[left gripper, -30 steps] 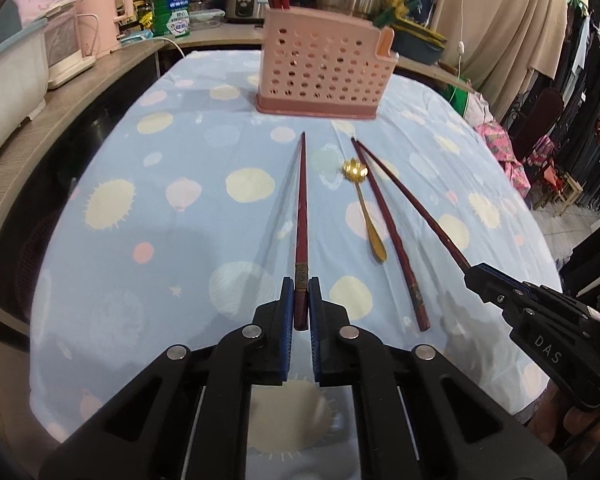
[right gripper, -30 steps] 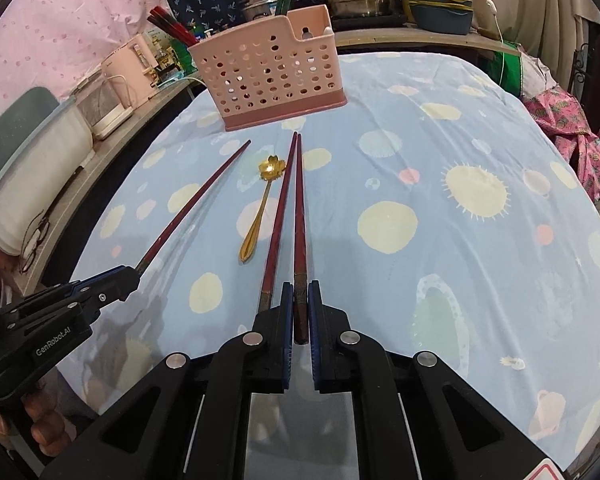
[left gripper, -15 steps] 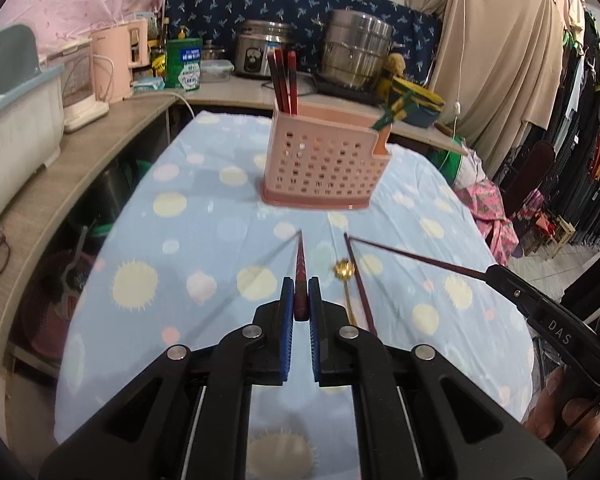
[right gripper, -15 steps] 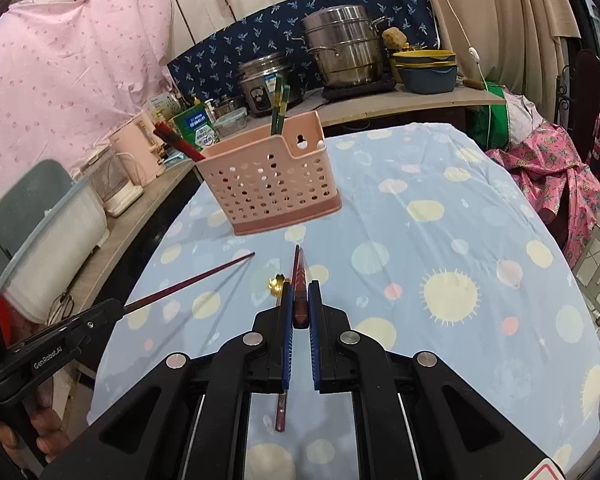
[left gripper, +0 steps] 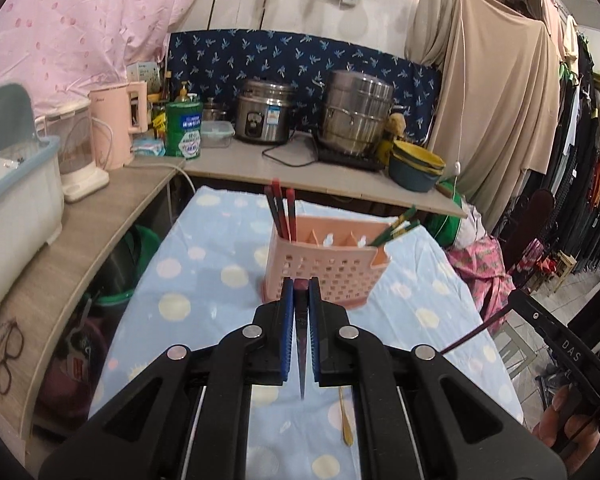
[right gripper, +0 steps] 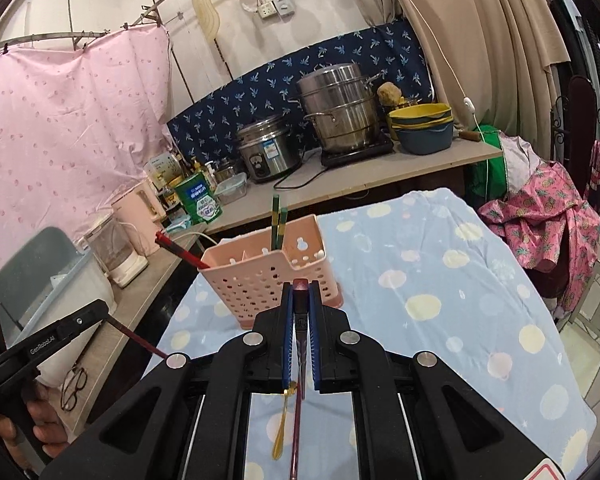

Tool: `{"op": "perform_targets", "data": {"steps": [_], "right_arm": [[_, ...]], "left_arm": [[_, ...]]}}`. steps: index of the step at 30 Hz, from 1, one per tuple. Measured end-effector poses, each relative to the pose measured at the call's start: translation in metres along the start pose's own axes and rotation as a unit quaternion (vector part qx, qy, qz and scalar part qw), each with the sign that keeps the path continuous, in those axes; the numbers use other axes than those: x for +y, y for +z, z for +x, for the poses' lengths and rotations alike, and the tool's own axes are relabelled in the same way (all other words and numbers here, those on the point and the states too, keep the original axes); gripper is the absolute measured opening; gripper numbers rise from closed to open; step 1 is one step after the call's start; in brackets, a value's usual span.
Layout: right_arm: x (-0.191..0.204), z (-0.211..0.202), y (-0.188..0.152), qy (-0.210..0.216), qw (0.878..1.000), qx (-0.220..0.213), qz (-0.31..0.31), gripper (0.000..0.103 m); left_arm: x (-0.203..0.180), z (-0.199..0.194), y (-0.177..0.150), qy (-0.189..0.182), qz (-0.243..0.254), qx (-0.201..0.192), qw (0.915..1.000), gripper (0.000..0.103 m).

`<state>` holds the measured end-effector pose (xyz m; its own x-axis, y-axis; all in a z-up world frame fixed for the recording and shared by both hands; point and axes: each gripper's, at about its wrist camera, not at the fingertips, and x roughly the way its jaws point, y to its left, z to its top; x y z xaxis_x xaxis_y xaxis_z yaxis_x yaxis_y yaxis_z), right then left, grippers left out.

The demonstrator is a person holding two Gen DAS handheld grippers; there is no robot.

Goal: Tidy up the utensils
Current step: 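Carry both dark red chopsticks into the pink holder and open both tools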

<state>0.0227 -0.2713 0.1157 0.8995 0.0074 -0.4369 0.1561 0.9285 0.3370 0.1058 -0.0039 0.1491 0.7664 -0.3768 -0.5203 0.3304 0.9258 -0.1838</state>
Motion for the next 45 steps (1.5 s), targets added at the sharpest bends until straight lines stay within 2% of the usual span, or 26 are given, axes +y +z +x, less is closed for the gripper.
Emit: {"op": "perform_targets", "data": {"steps": [9, 19, 27, 30, 36, 45], "right_arm": [[-0.001, 0.001, 0.041, 0.006, 0.999, -0.043, 0.011, 0.007], [0.007, 0.0, 0.097, 0.057, 0.991, -0.109, 0.043, 0.007], [0.028, 0.02, 0.131, 0.064, 0.989, -0.133, 0.031, 0.007], [0.035, 0.038, 0.138, 0.059, 0.99, -0.127, 0.022, 0.007], [0.038, 0.077, 0.133, 0.048, 0.994, -0.092, 0.012, 0.007], [0.031, 0.114, 0.117, 0.03, 0.998, -0.056, 0.017, 0.007]], "left_arm": [[-0.011, -0.002, 0.048, -0.013, 0.005, -0.044, 0.999, 0.007], [-0.031, -0.011, 0.112, -0.024, 0.012, -0.121, 0.9923, 0.007], [-0.035, 0.006, 0.151, -0.003, 0.02, -0.153, 0.9879, 0.007], [-0.031, 0.021, 0.157, 0.014, 0.023, -0.153, 0.9879, 0.007], [-0.018, 0.058, 0.153, 0.029, 0.014, -0.121, 0.9921, 0.007], [-0.012, 0.085, 0.139, 0.033, 0.014, -0.092, 0.9951, 0.007]]}}
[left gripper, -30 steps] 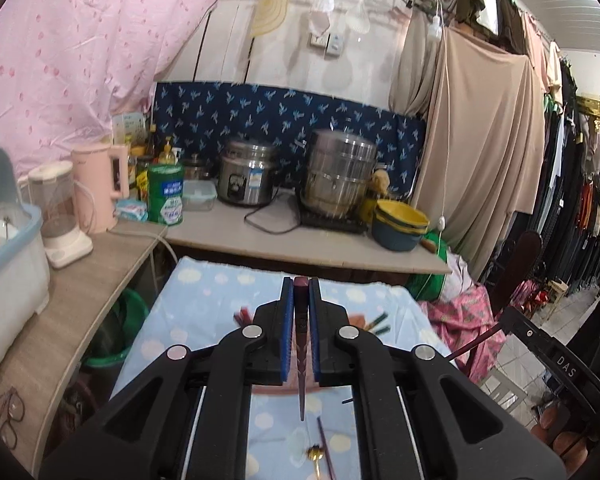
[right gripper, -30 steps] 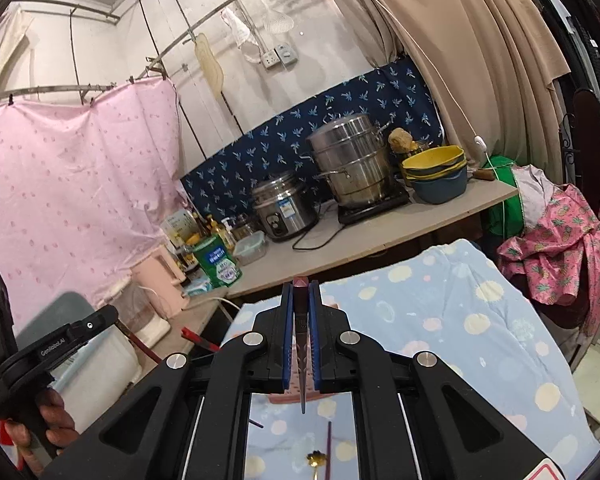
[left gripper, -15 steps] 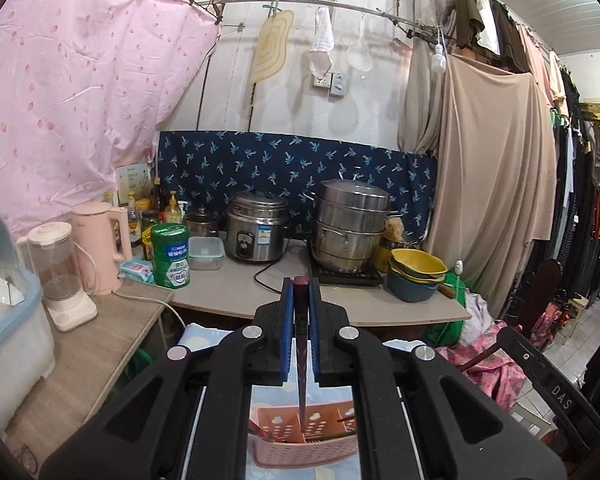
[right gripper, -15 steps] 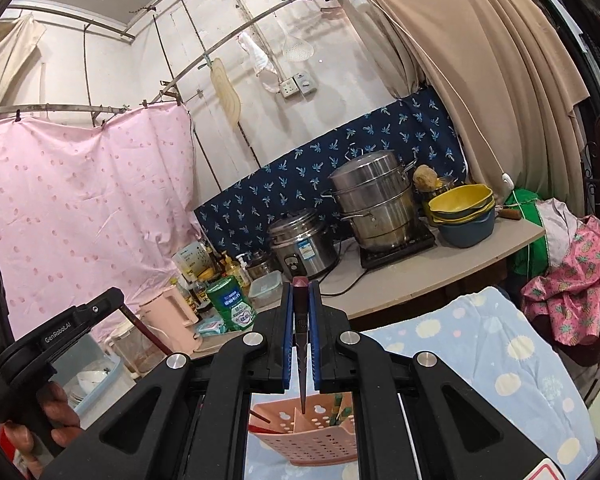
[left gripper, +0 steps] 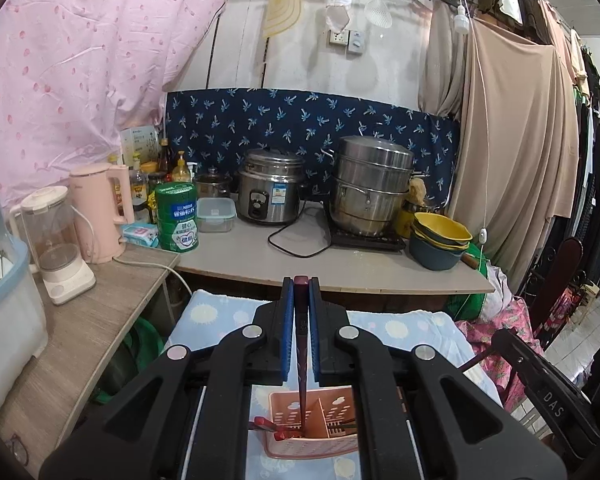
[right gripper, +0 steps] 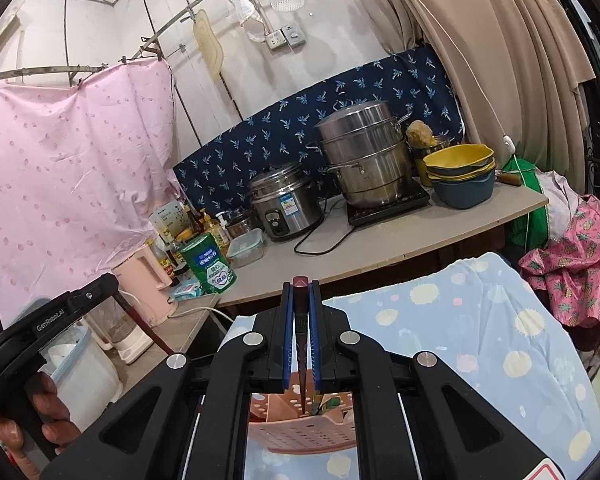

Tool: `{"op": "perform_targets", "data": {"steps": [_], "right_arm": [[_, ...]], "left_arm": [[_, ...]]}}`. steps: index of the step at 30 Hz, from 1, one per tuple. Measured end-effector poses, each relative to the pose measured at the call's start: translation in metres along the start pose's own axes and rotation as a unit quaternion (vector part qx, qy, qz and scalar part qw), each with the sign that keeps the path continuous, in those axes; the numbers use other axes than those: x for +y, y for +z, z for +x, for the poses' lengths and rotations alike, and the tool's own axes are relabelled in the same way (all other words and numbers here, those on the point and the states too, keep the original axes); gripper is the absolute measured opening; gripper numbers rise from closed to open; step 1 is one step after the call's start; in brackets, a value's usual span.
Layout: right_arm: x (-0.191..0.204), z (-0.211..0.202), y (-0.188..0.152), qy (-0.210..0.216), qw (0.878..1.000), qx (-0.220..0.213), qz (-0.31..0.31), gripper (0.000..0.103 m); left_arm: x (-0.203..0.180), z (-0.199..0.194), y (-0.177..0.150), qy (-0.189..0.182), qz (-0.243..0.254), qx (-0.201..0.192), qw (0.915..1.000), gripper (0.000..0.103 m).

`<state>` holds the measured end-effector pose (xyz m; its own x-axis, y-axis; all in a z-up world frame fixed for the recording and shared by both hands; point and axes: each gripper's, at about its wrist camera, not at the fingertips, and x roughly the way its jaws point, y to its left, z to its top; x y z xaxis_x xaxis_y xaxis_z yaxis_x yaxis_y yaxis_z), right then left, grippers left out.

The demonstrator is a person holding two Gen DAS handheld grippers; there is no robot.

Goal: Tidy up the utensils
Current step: 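Carry both dark red chopsticks into the pink holder and open both tools, then lower the right tool to the table and grasp the last dark red chopstick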

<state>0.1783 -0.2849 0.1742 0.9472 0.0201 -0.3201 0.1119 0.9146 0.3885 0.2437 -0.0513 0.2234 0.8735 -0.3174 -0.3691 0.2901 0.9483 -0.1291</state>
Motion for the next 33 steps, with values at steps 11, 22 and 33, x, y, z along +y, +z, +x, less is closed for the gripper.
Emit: {"op": "perform_targets", "data": {"steps": [11, 22, 33], "right_arm": [[-0.005, 0.012, -0.008, -0.013, 1.0, 0.008, 0.007, 0.013], [-0.005, -0.013, -0.008, -0.004, 1.0, -0.004, 0.012, 0.024], [-0.005, -0.048, -0.039, -0.002, 1.0, 0.019, 0.001, 0.024]], "left_arm": [[0.001, 0.002, -0.004, 0.012, -0.003, 0.0, 0.9999, 0.026], [0.004, -0.01, -0.013, 0.026, 0.0, 0.003, 0.9997, 0.035], [0.009, -0.042, -0.042, 0.023, 0.007, 0.015, 0.9996, 0.036]]}}
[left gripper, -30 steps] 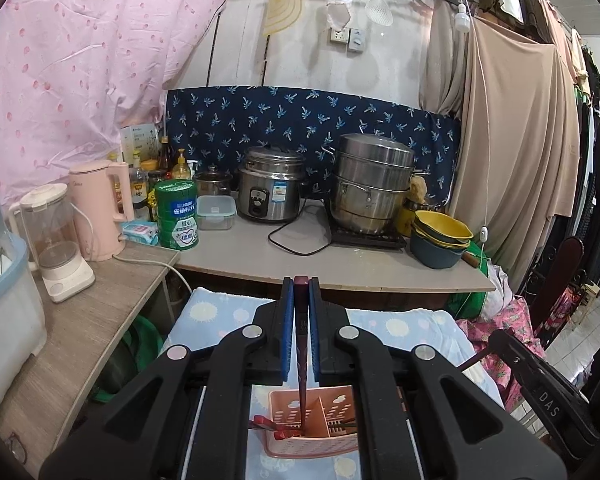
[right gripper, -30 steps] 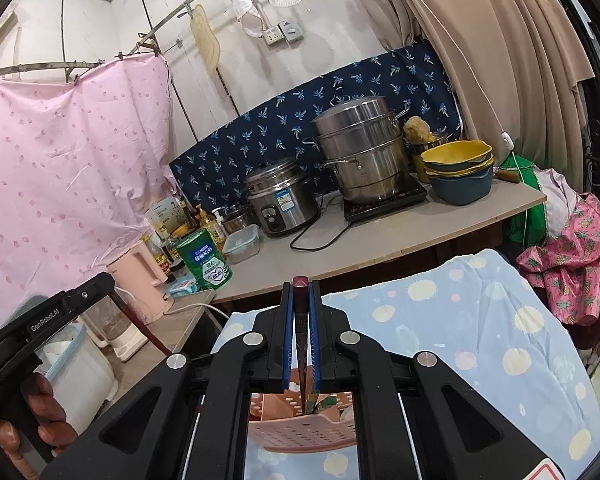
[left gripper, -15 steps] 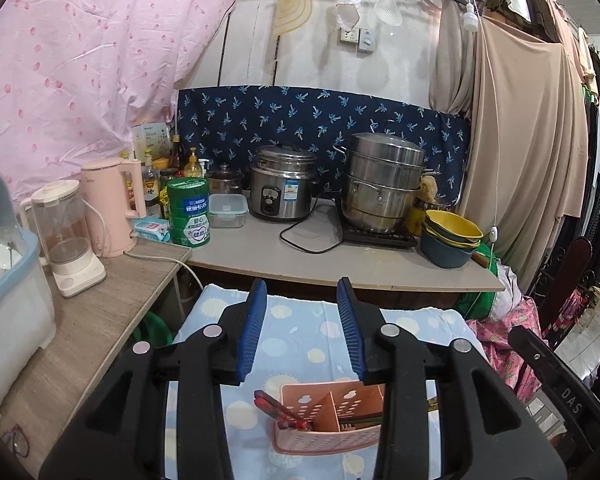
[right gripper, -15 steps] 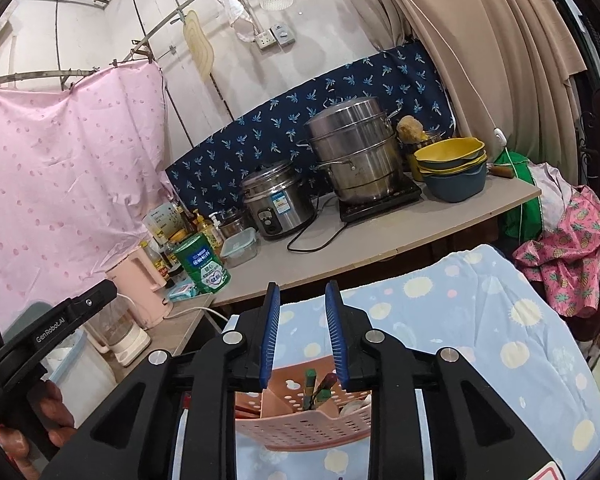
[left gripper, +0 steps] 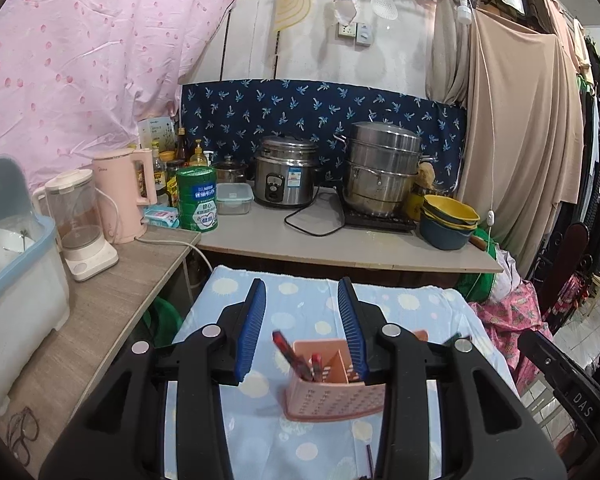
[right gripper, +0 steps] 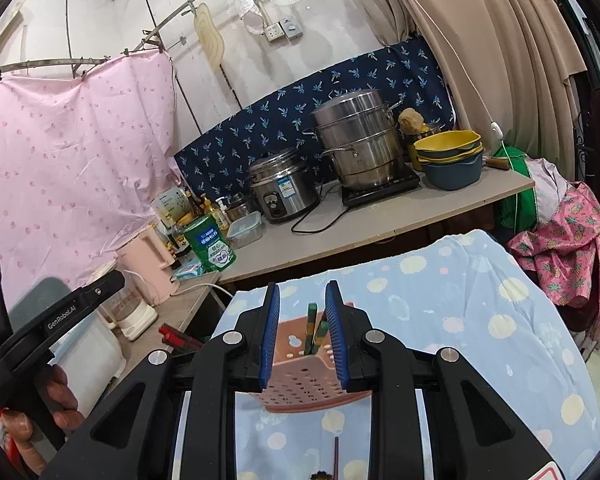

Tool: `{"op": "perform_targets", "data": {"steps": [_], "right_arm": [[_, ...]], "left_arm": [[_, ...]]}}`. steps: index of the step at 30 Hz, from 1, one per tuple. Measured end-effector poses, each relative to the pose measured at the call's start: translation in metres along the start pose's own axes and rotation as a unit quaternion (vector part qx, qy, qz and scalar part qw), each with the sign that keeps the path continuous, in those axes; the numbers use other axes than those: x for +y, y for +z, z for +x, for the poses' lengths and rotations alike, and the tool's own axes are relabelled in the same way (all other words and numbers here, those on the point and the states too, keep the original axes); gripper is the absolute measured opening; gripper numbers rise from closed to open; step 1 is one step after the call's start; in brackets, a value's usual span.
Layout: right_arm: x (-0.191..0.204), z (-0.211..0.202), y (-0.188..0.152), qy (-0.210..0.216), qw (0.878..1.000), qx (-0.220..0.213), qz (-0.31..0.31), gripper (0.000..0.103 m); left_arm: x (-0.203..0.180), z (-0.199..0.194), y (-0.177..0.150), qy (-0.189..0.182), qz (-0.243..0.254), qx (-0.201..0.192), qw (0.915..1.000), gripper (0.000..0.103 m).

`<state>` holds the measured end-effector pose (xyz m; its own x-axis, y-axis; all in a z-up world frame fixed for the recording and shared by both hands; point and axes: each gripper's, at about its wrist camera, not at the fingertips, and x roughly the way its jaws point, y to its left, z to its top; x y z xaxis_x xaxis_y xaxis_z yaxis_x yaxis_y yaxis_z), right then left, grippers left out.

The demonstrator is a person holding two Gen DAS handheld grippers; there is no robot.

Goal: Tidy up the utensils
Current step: 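Lower the right tool to the table and grasp the last dark red chopstick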

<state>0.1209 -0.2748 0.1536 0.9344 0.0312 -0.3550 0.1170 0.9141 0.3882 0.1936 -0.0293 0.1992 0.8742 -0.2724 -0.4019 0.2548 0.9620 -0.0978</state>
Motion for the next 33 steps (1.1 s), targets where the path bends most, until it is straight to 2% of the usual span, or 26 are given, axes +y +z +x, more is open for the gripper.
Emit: {"op": "perform_targets", "data": {"steps": [7, 13, 20, 28, 33], "right_arm": [[-0.002, -0.019, -0.039, 0.0, 0.999, 0.038, -0.006, 0.024], [-0.01, -0.03, -0.1, -0.016, 0.995, 0.101, -0.012, 0.024], [-0.023, -0.036, -0.171, -0.048, 0.982, 0.178, -0.03, 0.024], [-0.018, -0.043, -0.226, -0.038, 0.968, 0.243, -0.048, 0.024], [-0.011, -0.045, -0.248, -0.03, 0.96, 0.273, -0.061, 0.024]], "left_arm": [[0.003, -0.014, -0.037, 0.007, 0.006, 0.028, 0.9996, 0.036], [0.008, -0.015, -0.091, 0.005, 0.004, 0.085, 0.9964, 0.036], [0.01, -0.012, -0.154, 0.009, -0.003, 0.156, 0.9876, 0.036], [0.012, -0.016, -0.202, 0.014, 0.0, 0.207, 0.9782, 0.036], [0.012, -0.021, -0.226, 0.015, 0.003, 0.233, 0.9724, 0.036]]}}
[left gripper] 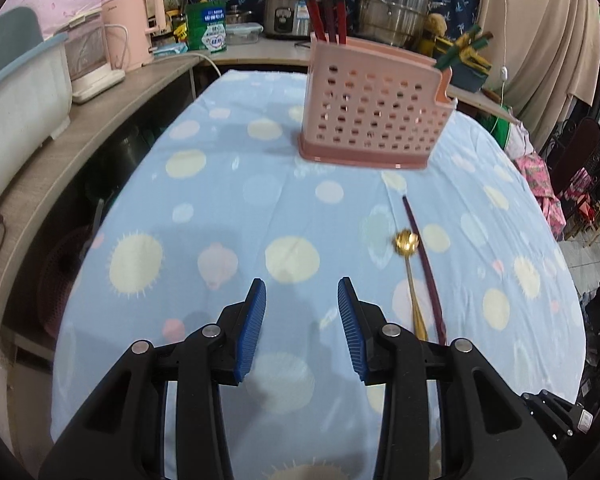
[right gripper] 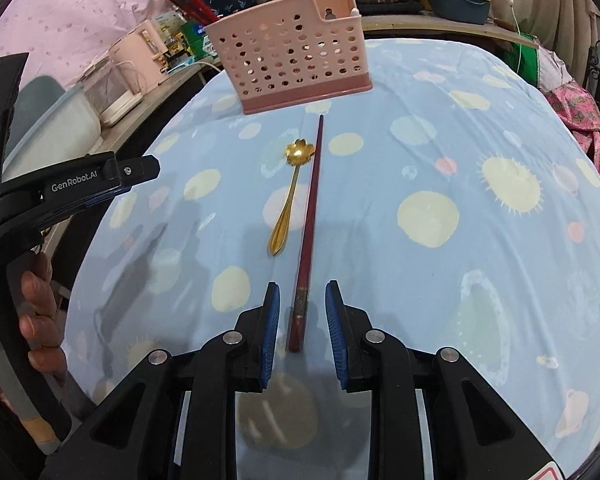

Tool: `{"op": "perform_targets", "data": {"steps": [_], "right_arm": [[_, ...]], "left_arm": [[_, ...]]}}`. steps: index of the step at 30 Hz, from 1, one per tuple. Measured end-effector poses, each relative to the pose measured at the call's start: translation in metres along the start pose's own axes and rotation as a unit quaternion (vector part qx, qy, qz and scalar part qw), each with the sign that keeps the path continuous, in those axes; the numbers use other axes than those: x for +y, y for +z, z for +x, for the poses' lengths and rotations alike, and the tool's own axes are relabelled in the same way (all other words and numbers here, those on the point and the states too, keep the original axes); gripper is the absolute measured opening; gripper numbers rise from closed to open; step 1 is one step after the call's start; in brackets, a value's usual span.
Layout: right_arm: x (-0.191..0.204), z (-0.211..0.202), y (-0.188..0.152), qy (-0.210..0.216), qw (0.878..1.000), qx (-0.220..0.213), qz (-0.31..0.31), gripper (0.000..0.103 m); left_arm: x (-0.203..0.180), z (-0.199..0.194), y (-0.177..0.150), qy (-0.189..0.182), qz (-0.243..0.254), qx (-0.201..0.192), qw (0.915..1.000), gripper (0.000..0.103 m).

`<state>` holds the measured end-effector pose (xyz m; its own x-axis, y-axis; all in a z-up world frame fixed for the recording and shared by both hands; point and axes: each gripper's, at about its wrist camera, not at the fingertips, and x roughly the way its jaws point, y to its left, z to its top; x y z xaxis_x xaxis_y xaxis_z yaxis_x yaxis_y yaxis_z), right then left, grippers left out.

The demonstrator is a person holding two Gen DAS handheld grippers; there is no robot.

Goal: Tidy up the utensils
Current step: 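Lower the right tool to the table and grasp the last dark red chopstick, then grasp the gold spoon by its handle with the left tool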

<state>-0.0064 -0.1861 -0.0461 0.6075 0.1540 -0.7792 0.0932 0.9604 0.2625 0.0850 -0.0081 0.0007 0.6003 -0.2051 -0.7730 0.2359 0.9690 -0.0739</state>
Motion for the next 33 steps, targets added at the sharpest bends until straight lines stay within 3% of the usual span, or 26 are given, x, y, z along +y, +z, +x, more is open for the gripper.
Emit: {"op": "perform_targets", "data": {"steps": [12, 17, 20, 25, 29, 33], "right_arm": [[0.005, 0.012, -0.014, -0.005, 1.0, 0.022, -0.011, 0.024], [0.003, 0.014, -0.015, -0.013, 1.0, 0.02, -0.012, 0.018], [0.001, 0.015, -0.015, -0.02, 1.0, 0.017, -0.012, 0.009], [-0.008, 0.01, -0.014, -0.023, 1.0, 0.004, 0.003, 0.007], [-0.016, 0.004, -0.01, -0.028, 0.999, -0.012, 0.021, 0.007], [-0.026, 0.002, -0.007, -0.03, 0.999, -0.016, 0.036, 0.007]], "left_arm": [[-0.005, 0.004, -0.026, 0.001, 0.013, 0.026, 0.9996, 0.036], [-0.01, 0.006, -0.03, -0.001, 0.018, 0.033, 0.9993, 0.036], [-0.014, 0.008, -0.032, -0.004, 0.024, 0.037, 0.999, 0.036], [-0.025, 0.011, -0.033, -0.014, 0.037, 0.043, 0.9983, 0.036], [-0.037, 0.013, -0.033, -0.027, 0.046, 0.045, 0.9976, 0.048], [-0.055, 0.02, -0.029, -0.043, 0.057, 0.047, 0.9964, 0.049]]}}
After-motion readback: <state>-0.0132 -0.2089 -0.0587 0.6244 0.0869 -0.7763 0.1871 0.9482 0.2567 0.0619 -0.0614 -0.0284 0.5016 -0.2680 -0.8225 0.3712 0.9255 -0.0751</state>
